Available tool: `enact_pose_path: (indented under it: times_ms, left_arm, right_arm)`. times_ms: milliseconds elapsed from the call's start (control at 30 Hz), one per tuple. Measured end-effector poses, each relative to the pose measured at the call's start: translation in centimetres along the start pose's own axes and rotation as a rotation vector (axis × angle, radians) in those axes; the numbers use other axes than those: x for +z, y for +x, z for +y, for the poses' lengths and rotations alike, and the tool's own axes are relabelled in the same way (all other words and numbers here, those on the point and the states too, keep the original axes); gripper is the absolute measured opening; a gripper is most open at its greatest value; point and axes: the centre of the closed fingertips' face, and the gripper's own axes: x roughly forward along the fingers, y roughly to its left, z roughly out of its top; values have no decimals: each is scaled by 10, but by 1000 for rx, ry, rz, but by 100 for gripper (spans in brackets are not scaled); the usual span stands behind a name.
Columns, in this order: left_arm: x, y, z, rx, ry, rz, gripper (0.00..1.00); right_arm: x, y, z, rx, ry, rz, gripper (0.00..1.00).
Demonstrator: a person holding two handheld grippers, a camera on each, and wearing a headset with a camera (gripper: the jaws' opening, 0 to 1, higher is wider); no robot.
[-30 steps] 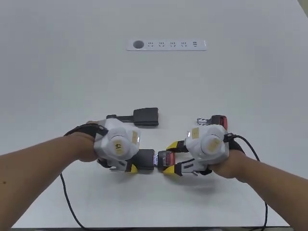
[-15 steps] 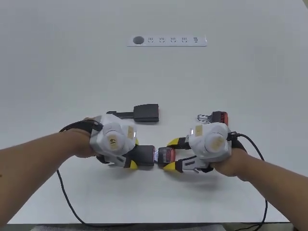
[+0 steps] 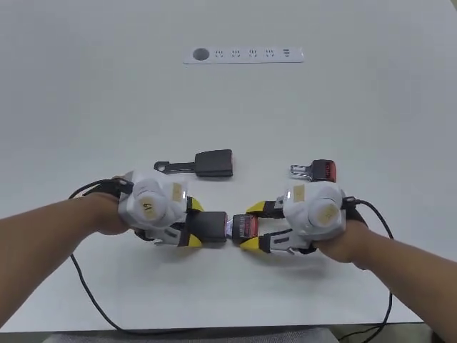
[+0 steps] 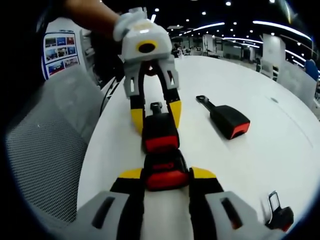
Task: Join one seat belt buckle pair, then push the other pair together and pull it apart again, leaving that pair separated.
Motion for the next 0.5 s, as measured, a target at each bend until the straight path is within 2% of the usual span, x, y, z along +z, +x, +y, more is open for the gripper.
enact_pose_path:
  times_ms: [167, 200, 233, 300, 500]
  left_arm:
    - [0, 0, 0, 0, 4, -23, 33]
    - [1, 0, 0, 3, -6, -32, 33]
    - [1, -1, 0, 3, -7, -36, 33]
    - [1, 0, 0, 4, 0, -43, 33]
    - [2, 0, 0, -2, -2, -58, 33]
  right_arm:
    - [1, -1, 1, -16, -13, -22, 33]
    - [1, -1, 0, -22, 13, -34, 33]
    - [2, -1, 2, -19, 65, -68, 33]
    - [0, -2, 2, -33, 22, -60, 33]
    - [0, -2, 1, -23, 28, -70, 33]
